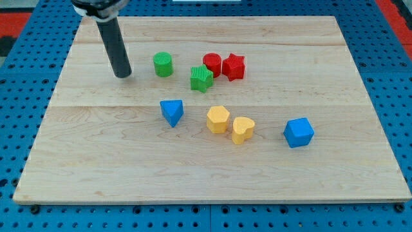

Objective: Move the blue triangle below the green star

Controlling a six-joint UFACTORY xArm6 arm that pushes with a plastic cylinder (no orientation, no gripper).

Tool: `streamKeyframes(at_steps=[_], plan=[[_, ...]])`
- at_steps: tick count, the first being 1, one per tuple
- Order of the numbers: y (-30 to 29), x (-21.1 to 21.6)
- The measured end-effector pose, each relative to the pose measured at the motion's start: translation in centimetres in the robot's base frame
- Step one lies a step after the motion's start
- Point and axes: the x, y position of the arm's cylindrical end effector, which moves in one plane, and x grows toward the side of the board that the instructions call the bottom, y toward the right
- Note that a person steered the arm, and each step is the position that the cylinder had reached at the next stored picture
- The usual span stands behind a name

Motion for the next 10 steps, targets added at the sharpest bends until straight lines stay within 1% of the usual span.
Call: streamKeyframes(at_steps=[1, 2, 4, 5, 6, 7, 8, 9, 10], plan=[[6.2, -1.9], [8.7, -2.2], [-7.0, -2.4], [-3.6, 2.1], [2.1, 6.0], [0.6, 7.9], [9.1, 9.4], [7.1, 9.7], [6.0, 11.8]])
